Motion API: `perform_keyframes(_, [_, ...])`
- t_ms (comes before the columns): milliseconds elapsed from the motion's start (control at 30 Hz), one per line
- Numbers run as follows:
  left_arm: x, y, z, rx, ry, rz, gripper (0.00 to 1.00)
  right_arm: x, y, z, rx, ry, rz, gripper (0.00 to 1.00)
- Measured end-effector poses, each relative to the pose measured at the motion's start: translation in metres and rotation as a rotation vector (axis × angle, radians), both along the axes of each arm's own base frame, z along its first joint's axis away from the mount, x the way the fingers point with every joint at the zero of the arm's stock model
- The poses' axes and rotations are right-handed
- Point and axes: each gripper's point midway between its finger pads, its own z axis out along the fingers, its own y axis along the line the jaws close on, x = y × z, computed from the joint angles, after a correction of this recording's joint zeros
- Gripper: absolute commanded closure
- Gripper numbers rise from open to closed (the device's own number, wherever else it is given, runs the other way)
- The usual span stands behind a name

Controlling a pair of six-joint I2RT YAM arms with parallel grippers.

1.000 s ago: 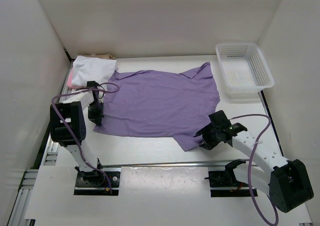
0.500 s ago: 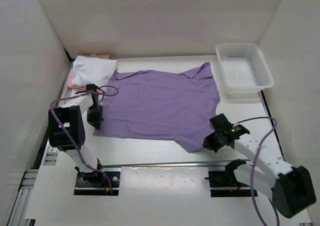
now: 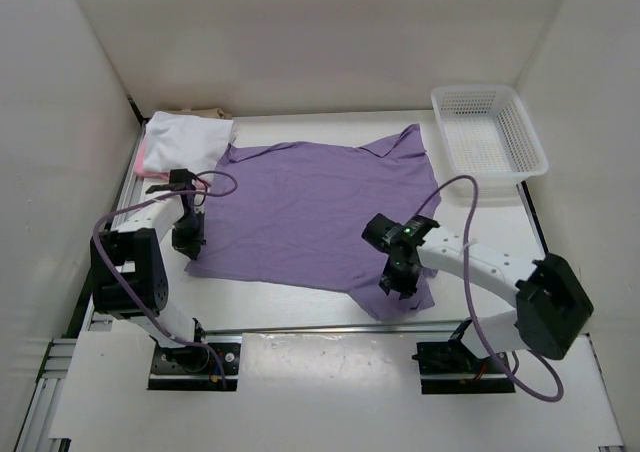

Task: Fold and stack the t-shirts
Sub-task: Flatten out the tshirt

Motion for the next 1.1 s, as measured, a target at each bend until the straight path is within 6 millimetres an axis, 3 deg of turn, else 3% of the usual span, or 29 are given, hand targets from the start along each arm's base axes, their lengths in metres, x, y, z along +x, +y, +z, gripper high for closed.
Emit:
perform_keyframes(67, [0.0, 0.0, 0.0, 0.0, 0.001, 0.0, 0.9, 0.0, 0.007, -0.002, -0.018, 0.001, 0.055, 0.61])
perform_keyframes(200, [-0.001, 0.0, -0.001, -0.001, 0.003, 0.0, 0.9, -0.004, 0.007, 0.02, 0.063, -0.074, 0.069, 0.51])
perform_keyframes(400, [-0.006, 0.001, -0.004, 0.005, 0.019, 0.001, 0.9, -0.013, -0.027, 0.037, 0.13, -0.169, -0.049, 0.37])
perform_keyframes(500, [-0.012, 0.001, -0.006, 0.01, 0.037, 0.002, 0.9, -0.012, -0.054, 0.021, 0.086, -0.152, -0.131, 0.36])
perform_keyframes(667, [-0.021, 0.001, -0.01, 0.011, 0.068, 0.002, 0.9, -0.023, -0.097, -0.022, -0.088, 0.004, -0.188, 0.36])
perform_keyframes(900, [-0.034, 0.001, -0.015, 0.009, 0.107, 0.001, 0.9, -0.039, -0.101, -0.045, -0.08, 0.048, -0.181, 0.36])
perform_keyframes(933, [-0.036, 0.0, -0.015, 0.009, 0.109, 0.001, 0.9, -0.038, -0.101, -0.048, -0.074, 0.044, -0.189, 0.37])
perform_keyframes(1033, [-0.039, 0.0, -0.015, 0.008, 0.117, 0.001, 0.9, -0.034, -0.096, -0.052, -0.036, 0.034, -0.211, 0.54])
perform_keyframes(1067, [-0.039, 0.0, -0.015, 0.008, 0.118, 0.001, 0.9, -0.032, -0.094, -0.053, -0.023, 0.033, -0.215, 0.74])
perform_keyframes(1100, [-0.039, 0.0, -0.014, 0.009, 0.116, 0.001, 0.9, -0.029, -0.09, -0.054, -0.003, 0.027, -0.219, 0.85])
